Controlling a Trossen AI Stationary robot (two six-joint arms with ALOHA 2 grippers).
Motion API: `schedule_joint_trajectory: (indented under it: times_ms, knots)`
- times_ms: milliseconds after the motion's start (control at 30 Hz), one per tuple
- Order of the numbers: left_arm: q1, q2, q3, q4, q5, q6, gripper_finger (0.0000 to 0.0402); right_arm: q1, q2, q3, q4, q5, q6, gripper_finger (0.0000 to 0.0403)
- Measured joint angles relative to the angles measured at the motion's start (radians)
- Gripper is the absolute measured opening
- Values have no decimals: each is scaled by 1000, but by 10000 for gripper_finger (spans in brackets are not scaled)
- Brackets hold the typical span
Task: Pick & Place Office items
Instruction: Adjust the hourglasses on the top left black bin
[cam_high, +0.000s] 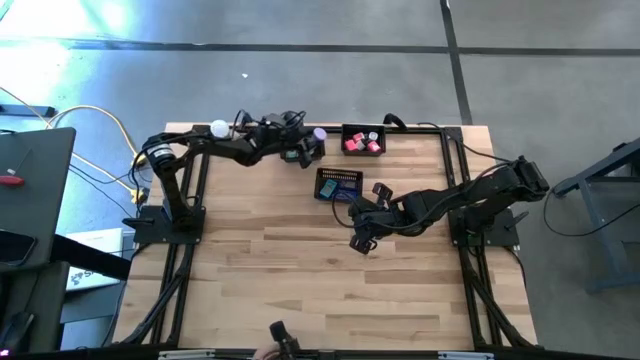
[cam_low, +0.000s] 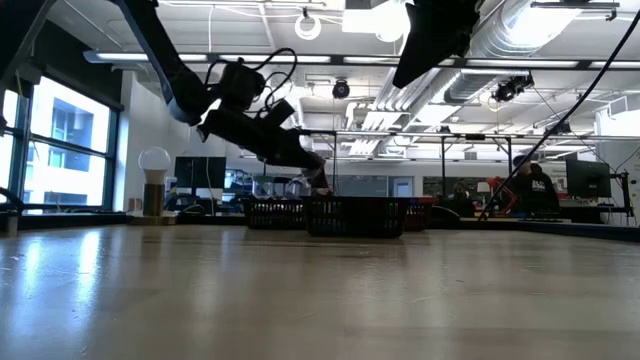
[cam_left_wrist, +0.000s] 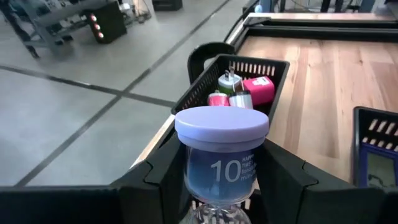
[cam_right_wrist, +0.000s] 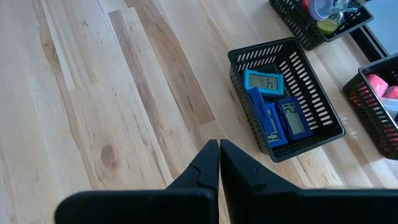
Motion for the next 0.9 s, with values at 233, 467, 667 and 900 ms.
schedule_joint_trajectory:
  times_ms: [233, 467, 667, 900]
  knots:
    - [-11, -14, -96, 184, -50, -38, 154, 0, 0, 0, 10, 0, -3, 2]
    - [-30, -14, -122, 248, -90, -50, 154, 0, 0, 0, 17, 0, -3, 2]
    - [-59, -14, -138, 292, -175, -123, 154, 0, 0, 0, 24, 0, -3, 2]
    - [-65, -14, -238, 505, -248, -165, 154, 0, 0, 0, 24, 0, -16, 2]
